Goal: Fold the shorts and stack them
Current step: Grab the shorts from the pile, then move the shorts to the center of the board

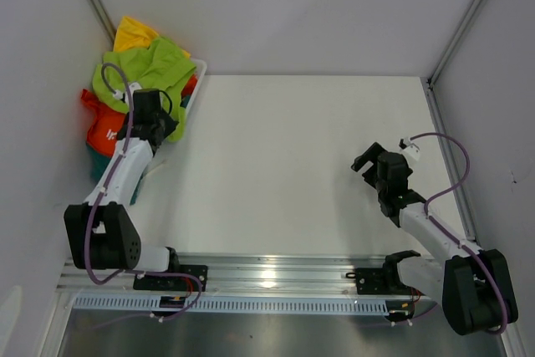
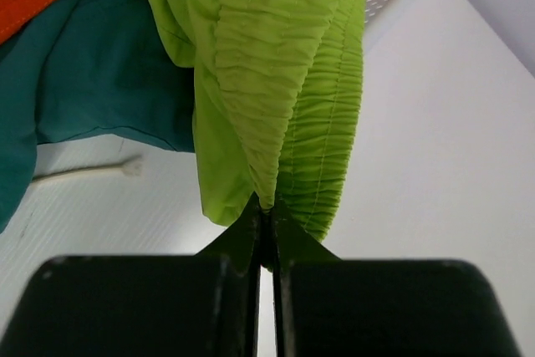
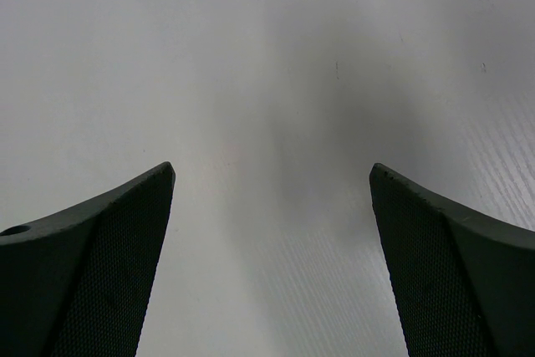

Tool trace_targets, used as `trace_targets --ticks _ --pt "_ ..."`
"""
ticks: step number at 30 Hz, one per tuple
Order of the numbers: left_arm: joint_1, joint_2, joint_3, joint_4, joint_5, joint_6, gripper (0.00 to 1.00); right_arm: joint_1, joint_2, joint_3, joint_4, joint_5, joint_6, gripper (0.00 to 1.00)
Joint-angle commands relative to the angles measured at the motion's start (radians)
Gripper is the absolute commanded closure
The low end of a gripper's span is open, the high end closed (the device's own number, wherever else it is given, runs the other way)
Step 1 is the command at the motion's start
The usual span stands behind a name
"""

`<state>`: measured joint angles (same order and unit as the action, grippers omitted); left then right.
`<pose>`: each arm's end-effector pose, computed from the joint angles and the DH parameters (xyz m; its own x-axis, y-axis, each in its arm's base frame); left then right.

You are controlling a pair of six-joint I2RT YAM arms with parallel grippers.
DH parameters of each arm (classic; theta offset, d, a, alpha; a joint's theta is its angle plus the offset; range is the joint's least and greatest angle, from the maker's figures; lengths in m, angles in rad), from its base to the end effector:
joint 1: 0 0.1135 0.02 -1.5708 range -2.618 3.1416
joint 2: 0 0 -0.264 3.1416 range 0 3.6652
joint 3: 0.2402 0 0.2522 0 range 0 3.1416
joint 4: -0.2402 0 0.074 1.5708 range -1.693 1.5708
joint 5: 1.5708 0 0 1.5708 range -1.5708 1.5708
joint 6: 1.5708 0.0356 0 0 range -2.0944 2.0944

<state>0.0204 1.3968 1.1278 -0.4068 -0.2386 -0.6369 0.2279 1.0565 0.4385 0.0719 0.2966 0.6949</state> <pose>0.3109 0.0148 0.2983 -0.3814 -0.5858 -0.7152 -0.5361 0.7704 -0.3451 0.2136 0.0389 0.1942 -0.3712 0.5425 -0.7536 0.3449 0.8341 0.4306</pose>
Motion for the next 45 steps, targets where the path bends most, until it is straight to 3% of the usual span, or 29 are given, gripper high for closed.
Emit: trace_targets --ticks 1,3,5,8,9,10,13,14,17,20,21,23,27,31,35,41,45 --pt "0.004 -0.114 -0.048 0.124 0.056 0.023 1.00 -0.009 -0.006 0.039 0.011 -0.004 -0.011 0.00" --pt "-0.005 -0.142 -0.002 0.138 0.136 0.043 1.00 -0.010 -0.010 0.036 0.012 -0.004 -0.011 0.01" --pt "-0.049 -0.099 0.149 0.024 0.186 0.078 1.00 -0.010 -0.012 0.035 0.012 -0.004 -0.011 0.01" --pt "-0.121 0.016 0.550 -0.124 0.301 0.137 1.00 -0.012 -0.007 0.037 0.014 -0.007 -0.012 0.01" --pt "-0.143 0.037 0.613 -0.148 0.320 0.152 1.00 -0.012 -0.007 0.037 0.014 -0.007 -0.014 0.01" --pt "-0.167 0.071 0.791 -0.170 0.329 0.173 1.00 -0.012 -0.007 0.037 0.014 -0.008 -0.012 0.01" --pt "-0.263 0.120 0.968 -0.254 0.349 0.235 1.00 -0.013 -0.007 0.039 0.016 -0.013 -0.017 0.01" --pt "-0.293 0.129 1.147 -0.298 0.354 0.244 1.00 -0.013 -0.007 0.039 0.017 -0.013 -0.017 0.00" --pt "-0.301 0.102 1.257 -0.319 0.429 0.220 1.00 -0.012 -0.012 0.037 0.022 -0.016 -0.020 0.01" --pt "-0.300 -0.037 1.146 -0.250 0.510 0.189 1.00 -0.012 -0.018 0.032 0.043 -0.046 -0.035 0.01" --pt "-0.301 -0.076 1.024 -0.218 0.516 0.186 1.00 -0.012 -0.023 0.031 0.054 -0.062 -0.052 0.00" --pt "-0.300 -0.174 0.942 -0.204 0.502 0.184 1.00 -0.006 -0.042 0.025 0.086 -0.118 -0.072 0.01" --pt "-0.300 -0.294 0.622 -0.170 0.541 0.206 1.00 0.014 -0.111 0.009 0.103 -0.157 -0.110 0.00" --pt "-0.301 -0.452 0.104 0.018 0.553 0.197 1.00 0.030 -0.176 -0.023 0.143 -0.194 -0.146 0.01" --pt "-0.303 -0.545 -0.127 0.062 0.550 0.169 1.00 0.031 -0.219 -0.043 0.187 -0.275 -0.156 0.02" --pt "-0.309 -0.620 -0.267 0.042 0.530 0.174 1.00 0.076 -0.207 0.070 0.085 -0.474 -0.139 0.06" --pt "-0.307 -0.660 -0.280 0.016 0.478 0.180 1.00 0.304 -0.179 0.160 -0.044 -0.377 -0.216 0.09"
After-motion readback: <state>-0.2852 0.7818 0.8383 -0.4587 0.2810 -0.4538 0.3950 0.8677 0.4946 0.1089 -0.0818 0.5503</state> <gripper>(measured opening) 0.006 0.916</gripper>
